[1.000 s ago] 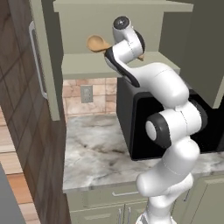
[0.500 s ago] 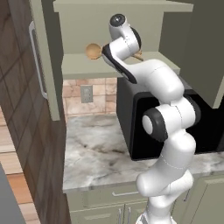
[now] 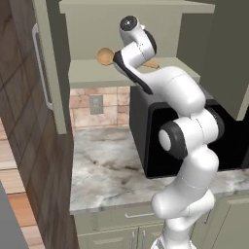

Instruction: Organize the utensils by type. Pick up the wooden spoons from the counter and place them in the open cabinet. Then pick up the metallic utensils from the counter and place them in the open drawer.

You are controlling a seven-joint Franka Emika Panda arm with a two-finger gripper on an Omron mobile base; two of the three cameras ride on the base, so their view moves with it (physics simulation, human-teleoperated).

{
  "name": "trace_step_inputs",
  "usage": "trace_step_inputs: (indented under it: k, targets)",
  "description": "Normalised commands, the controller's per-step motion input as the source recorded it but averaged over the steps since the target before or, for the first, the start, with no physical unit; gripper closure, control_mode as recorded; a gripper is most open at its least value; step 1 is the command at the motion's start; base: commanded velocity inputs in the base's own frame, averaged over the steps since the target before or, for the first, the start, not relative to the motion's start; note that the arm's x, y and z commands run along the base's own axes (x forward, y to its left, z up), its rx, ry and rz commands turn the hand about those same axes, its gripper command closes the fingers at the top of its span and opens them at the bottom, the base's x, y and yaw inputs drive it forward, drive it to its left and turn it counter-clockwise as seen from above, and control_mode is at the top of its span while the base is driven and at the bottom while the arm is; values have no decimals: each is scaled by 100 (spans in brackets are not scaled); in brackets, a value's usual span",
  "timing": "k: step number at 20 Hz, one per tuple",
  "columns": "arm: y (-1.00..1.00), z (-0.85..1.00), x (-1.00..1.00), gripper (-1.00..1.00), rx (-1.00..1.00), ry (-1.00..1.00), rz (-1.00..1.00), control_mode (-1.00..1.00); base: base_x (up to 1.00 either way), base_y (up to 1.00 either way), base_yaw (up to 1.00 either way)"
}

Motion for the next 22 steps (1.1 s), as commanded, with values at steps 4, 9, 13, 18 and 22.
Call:
trace_step_inputs:
  k: [4,9,13,18,22]
  targets:
    - [0,-2,-37,-100,0,-9,-9,-100,0,0,0]
    - [5,-1,-85,-100,0,-13,-6,-100,0,0,0]
    - [1,0,-100,-100,0,-9,-1,-100,0,0,0]
    - [-9,0,-100,-100,0,-13,0,-100,0,0,0]
    - [-6,0,-100,-100,2,-8,0,-100,0,0,0]
